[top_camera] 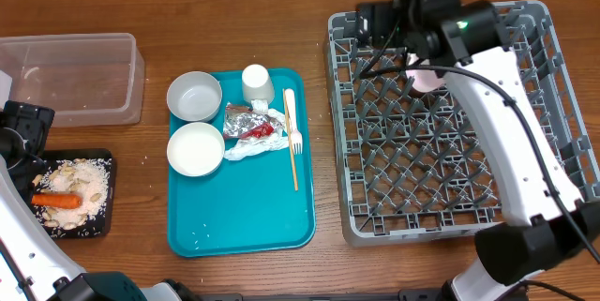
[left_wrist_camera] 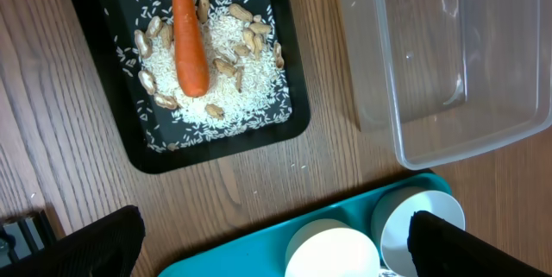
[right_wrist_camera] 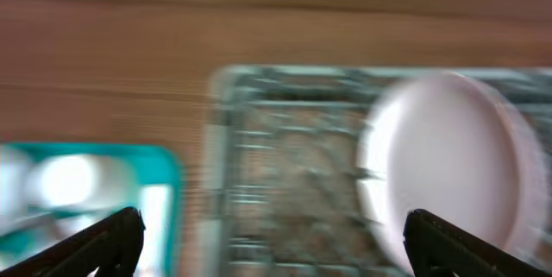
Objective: Sort waste into correct bins and load items into the dishwasher rack
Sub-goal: 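Lower the plate upright into the rack's back slots and release, then reach the right gripper left to the white cup on the teal tray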
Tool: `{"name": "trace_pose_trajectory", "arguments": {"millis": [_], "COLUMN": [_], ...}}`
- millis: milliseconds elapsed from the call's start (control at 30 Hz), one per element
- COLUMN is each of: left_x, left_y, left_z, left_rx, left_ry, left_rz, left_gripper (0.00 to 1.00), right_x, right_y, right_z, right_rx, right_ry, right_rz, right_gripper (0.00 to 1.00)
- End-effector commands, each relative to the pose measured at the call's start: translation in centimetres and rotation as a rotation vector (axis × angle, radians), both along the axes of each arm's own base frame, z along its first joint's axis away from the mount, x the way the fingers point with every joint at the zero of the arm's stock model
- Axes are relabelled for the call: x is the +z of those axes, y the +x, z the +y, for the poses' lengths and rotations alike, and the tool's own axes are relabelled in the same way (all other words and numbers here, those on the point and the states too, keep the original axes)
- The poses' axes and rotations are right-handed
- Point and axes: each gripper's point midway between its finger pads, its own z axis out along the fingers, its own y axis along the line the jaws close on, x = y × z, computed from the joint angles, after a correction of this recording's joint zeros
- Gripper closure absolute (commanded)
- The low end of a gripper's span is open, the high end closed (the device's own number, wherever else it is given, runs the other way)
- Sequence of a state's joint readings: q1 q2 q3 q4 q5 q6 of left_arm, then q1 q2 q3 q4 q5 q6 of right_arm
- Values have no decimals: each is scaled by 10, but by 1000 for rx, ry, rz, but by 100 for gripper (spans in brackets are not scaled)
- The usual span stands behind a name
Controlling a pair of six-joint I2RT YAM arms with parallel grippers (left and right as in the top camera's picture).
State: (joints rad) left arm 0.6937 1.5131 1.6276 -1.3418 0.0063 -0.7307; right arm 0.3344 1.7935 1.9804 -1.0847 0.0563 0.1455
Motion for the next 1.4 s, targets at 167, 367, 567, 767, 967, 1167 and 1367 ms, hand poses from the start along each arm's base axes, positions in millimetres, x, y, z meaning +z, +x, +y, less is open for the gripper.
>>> {"name": "trace_pose_trajectory", "arguments": {"millis": [167, 367, 567, 767, 967, 1167, 1367], "left_x": [2, 2, 2, 2, 2, 2, 2], "left_y": [1, 1, 1, 1, 1, 1, 1], "left_z": [3, 3, 3, 3, 3, 3, 3], "left_rx": [11, 11, 11, 11, 11, 11, 11], "left_ry": [11, 11, 11, 11, 11, 12, 12], "left_rz": [3, 3, 3, 3, 3, 3, 3], "left_gripper": [0, 0, 0, 0, 0, 0, 0], "right_x": [1, -26, -80, -131, -160, -184, -192], "right_y": [-15, -9, -3, -2, -2, 10, 22], "right_z": [78, 133, 177, 205, 223, 227, 233], "right_rx": [300, 402, 397, 379, 387, 372, 362], "right_ry": [309, 317, 179, 53, 31, 15, 22], "right_rz": [67, 63, 66, 70, 77, 65, 26], "right_gripper": [0, 0, 0, 0, 0, 0, 0]}}
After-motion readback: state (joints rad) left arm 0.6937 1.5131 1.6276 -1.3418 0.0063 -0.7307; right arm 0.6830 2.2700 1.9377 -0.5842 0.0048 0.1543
